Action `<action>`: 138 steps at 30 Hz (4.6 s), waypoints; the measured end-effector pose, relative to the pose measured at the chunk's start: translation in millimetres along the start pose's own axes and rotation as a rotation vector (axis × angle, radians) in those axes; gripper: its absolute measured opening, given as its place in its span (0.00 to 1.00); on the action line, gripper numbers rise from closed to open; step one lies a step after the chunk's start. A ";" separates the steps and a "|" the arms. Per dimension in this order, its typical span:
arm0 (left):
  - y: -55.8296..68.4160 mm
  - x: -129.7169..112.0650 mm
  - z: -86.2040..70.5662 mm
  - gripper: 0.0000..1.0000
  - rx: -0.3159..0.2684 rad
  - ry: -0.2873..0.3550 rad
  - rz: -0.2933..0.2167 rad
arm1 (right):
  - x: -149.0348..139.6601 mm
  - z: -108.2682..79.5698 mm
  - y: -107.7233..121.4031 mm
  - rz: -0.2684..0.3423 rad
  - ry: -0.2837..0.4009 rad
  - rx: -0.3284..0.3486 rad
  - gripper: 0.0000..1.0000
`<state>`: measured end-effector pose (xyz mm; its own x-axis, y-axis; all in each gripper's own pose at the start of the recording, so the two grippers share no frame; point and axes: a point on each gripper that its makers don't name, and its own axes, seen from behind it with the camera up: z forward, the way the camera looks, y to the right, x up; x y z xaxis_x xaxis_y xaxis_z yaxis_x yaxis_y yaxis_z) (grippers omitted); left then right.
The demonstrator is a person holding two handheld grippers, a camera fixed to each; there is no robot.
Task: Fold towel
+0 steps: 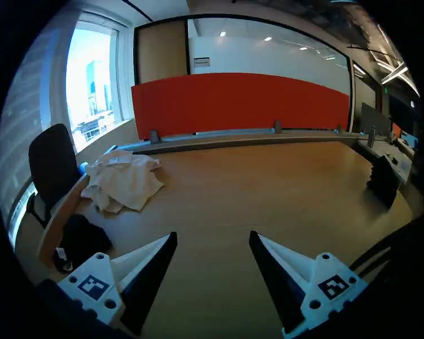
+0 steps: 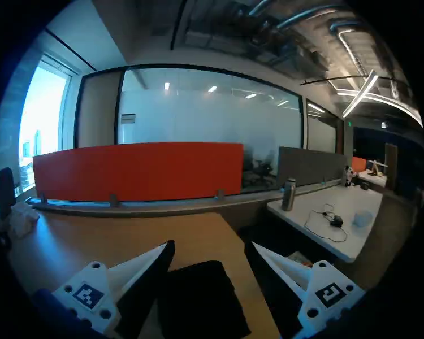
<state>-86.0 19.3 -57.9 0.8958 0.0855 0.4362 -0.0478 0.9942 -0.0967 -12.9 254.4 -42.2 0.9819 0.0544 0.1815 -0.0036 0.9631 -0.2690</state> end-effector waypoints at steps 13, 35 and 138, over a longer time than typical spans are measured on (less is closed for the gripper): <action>-11.3 52.9 -1.0 0.94 0.019 0.133 -0.076 | 12.7 -3.9 -31.6 -0.046 0.017 0.045 0.95; -29.3 128.1 -9.9 0.94 0.040 0.307 -0.103 | 59.0 -13.8 -128.4 -0.059 0.103 0.195 0.95; -26.5 11.0 56.7 0.94 0.086 0.486 -0.071 | 19.5 -34.6 -281.4 0.076 0.170 0.341 0.95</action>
<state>-99.9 -2.3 0.2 0.9995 -0.0030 -0.0302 0.0031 1.0000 0.0016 13.9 -24.6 4.3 0.9937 0.1117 0.0061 -0.1118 0.9919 0.0598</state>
